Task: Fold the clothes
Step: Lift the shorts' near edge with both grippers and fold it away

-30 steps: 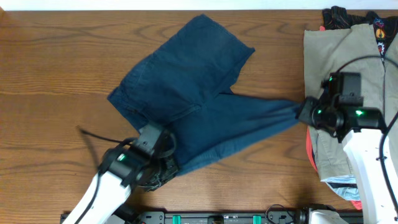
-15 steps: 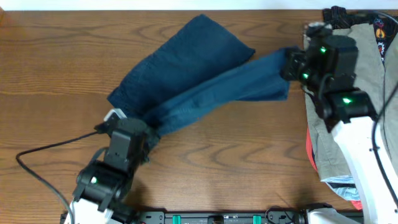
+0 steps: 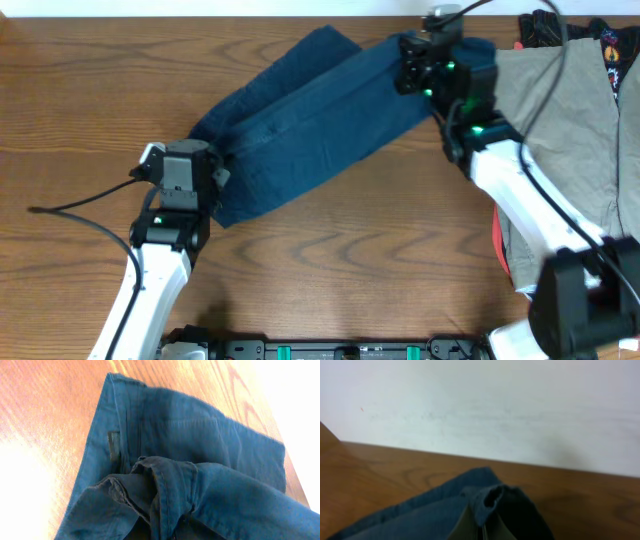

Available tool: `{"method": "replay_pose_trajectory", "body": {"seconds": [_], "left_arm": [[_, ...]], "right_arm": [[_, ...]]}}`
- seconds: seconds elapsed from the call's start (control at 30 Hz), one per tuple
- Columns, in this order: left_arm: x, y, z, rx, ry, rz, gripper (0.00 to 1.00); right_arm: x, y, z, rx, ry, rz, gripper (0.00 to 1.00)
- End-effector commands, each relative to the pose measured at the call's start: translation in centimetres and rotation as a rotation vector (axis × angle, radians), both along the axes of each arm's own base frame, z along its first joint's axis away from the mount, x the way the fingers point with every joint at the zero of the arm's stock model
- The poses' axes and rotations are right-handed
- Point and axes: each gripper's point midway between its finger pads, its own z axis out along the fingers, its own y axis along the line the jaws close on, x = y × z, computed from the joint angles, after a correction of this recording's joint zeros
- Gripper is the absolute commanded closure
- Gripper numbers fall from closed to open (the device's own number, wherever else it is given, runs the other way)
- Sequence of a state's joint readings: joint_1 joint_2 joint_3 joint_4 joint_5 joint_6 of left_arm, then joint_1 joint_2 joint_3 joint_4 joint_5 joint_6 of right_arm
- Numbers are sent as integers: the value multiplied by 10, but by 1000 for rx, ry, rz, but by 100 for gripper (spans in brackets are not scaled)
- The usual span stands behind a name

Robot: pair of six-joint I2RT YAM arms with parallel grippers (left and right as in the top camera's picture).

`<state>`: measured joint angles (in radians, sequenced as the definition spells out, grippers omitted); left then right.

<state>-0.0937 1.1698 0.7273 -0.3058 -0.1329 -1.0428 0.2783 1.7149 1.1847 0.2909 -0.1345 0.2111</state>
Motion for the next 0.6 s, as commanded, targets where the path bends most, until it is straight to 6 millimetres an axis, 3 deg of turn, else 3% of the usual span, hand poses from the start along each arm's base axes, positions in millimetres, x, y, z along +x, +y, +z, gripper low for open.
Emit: {"method": "replay_pose_trajectory", "body": {"seconds": [0.0,0.2,0.27,0.33,0.37,0.43,0.47,0.5,0.57], "left_arm": [[8,20,-13,58,19,60,94],[38,21,-36,62,-1,69,94],[44,24,-45,62,1,78,93],[47,28,-51,61,6,90,78],[47,32,-56,62,17,98,63],[44,37,-62,60,42,110,42],[41,40,-64,63,57,116,35],[38,44,-66,69,70,119,30],[34,52,-67,77,86,126,23]], "right_arm": [[18,11,-19,-49,-43,-17,99],[60,49,-66,-24,-114,21,96],[73,63,-86,-27,-96,43,74],[81,73,-102,-31,-75,66,58],[83,75,-109,-38,-59,67,47],[85,74,-121,-57,-13,67,33],[84,72,-126,-69,6,66,21],[84,68,-127,-86,21,64,1],[82,58,-133,-109,65,52,1]]}}
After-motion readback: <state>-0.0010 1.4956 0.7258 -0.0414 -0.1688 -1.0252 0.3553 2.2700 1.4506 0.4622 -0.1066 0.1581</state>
